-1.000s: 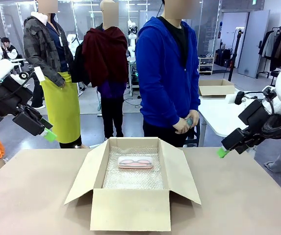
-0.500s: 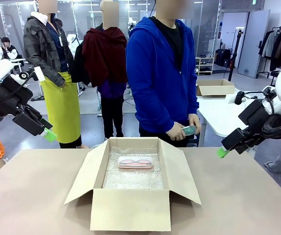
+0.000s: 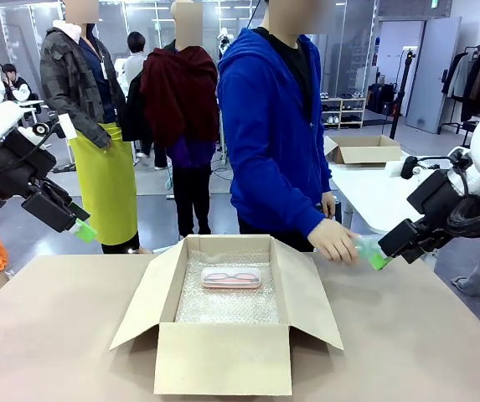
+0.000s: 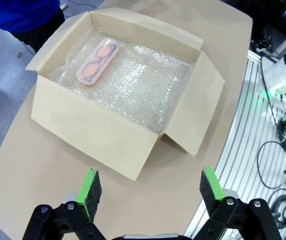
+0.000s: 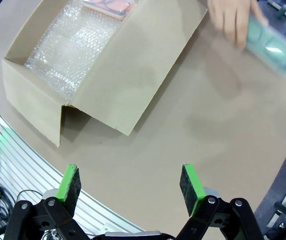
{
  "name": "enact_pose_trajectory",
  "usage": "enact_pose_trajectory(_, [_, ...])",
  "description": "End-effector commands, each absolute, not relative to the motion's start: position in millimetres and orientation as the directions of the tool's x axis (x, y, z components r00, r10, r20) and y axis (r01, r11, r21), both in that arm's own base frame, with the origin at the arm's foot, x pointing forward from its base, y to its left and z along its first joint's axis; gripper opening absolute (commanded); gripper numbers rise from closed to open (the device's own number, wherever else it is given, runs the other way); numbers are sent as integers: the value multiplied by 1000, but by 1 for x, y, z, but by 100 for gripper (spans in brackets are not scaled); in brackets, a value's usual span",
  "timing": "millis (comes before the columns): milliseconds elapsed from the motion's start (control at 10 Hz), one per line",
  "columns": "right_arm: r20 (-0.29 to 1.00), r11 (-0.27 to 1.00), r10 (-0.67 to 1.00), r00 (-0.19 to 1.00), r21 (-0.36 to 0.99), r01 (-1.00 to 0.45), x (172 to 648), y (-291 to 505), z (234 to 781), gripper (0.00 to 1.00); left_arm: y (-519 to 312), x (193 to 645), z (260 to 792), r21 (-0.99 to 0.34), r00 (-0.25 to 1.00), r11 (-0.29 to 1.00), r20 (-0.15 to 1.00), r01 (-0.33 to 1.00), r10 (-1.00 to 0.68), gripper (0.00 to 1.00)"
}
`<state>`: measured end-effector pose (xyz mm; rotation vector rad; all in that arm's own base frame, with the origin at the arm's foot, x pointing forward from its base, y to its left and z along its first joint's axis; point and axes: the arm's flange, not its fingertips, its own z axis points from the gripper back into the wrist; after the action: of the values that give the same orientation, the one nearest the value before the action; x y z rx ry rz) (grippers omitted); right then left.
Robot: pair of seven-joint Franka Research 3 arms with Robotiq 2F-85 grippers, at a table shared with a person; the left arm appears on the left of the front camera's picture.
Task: Pack the glasses set securely to prepare it for shipping.
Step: Put the Glasses case from the right side of the table into the Package Box.
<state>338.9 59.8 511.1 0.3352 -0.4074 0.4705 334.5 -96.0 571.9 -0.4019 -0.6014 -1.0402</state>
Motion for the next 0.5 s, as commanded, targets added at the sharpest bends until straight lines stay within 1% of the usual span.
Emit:
enact_pose_trajectory(0, [463,834,379,801,204,-512,340,60,512,100,-93,335,574,-35,353,436,648,899,-675,100])
enact_pose_trajectory(400, [463,834,379,801,204,-512,340,60,512,100,-93,335,574,-35,353,436,648,899,-675,100])
